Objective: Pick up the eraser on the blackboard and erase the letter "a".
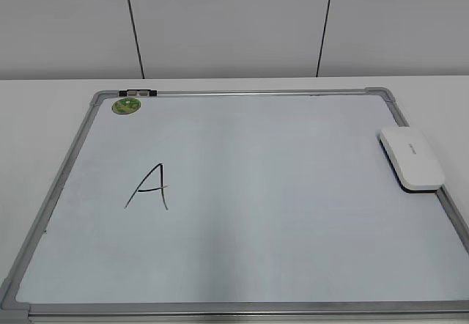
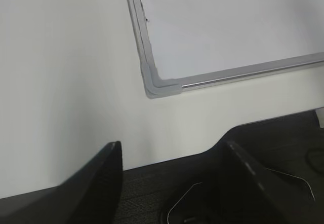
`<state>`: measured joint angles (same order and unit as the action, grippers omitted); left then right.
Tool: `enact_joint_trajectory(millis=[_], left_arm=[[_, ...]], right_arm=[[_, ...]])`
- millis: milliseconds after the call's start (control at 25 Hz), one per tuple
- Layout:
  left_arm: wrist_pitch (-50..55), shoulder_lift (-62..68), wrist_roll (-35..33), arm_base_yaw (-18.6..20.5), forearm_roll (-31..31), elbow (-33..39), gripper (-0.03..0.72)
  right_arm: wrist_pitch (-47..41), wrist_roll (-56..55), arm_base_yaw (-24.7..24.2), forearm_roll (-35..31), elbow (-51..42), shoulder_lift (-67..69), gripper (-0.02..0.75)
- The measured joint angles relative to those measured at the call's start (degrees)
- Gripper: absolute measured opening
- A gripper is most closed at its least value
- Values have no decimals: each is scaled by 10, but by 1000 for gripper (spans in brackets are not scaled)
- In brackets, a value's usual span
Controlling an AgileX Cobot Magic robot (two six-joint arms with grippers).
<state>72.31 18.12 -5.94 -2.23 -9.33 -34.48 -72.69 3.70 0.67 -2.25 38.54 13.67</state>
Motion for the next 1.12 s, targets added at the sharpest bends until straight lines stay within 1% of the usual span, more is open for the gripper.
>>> enact_joint_trajectory(millis=[120, 400, 600, 760, 1120], left_arm=[[1, -25, 0, 0, 3, 22, 450], [-36, -40, 0, 0, 21, 29, 450], [-78, -39, 1, 0, 31, 45, 450], [-87, -39, 1, 0, 33, 52, 450], [-93, -39, 1, 0, 34, 52, 447]], right_arm=[[-1, 0, 0, 16, -21, -20, 592], [-1, 0, 0, 22, -77, -24, 592], [25, 0, 0, 22, -85, -24, 589], [62, -1, 1, 19, -102, -24, 589], [74, -6, 1, 14, -106, -24, 588]])
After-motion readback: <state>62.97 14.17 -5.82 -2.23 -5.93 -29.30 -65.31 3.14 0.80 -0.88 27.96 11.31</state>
